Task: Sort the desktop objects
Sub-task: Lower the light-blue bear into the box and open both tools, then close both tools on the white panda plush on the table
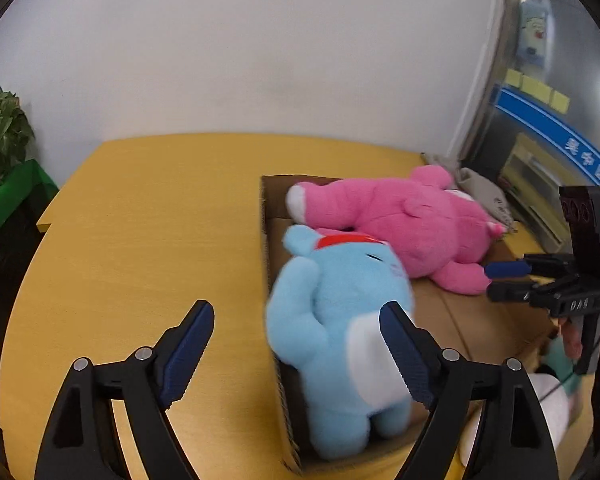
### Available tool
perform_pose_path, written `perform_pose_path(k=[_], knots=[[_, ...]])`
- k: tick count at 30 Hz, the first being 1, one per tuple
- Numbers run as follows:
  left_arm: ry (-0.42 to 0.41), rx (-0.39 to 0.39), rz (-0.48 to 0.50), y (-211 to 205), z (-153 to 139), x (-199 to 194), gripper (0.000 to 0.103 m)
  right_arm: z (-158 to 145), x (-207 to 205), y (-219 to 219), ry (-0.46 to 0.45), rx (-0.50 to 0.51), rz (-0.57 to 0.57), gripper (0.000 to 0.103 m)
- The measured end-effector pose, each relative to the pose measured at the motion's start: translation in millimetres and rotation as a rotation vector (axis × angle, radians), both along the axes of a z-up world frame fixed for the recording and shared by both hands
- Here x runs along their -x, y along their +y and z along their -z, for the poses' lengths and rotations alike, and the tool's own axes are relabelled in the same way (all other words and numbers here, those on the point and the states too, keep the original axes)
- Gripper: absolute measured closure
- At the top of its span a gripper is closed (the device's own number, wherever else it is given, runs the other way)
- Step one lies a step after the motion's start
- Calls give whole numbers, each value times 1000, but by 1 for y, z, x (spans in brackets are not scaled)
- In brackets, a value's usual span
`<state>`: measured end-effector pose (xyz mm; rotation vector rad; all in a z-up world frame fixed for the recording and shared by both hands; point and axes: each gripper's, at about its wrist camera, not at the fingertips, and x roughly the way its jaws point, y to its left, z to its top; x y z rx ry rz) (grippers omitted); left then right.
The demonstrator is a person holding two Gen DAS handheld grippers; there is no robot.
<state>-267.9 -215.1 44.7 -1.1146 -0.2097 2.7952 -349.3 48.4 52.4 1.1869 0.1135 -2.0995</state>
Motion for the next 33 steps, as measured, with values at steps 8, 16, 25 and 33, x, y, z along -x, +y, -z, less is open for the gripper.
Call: perform_pose_path(k=[8, 16, 25, 33], knots=[[-157, 16, 107, 29, 61, -22, 14, 8, -32, 110, -28, -111, 87, 41], [-171, -128, 72, 24, 74, -45, 15, 55, -38, 161, -149, -189, 151, 51], [-121, -45, 18, 43, 56, -69, 13, 36, -56, 160, -50, -237, 151, 49], [-20, -111, 196, 103, 27, -143, 6, -55, -186, 160, 176, 83, -34, 24]])
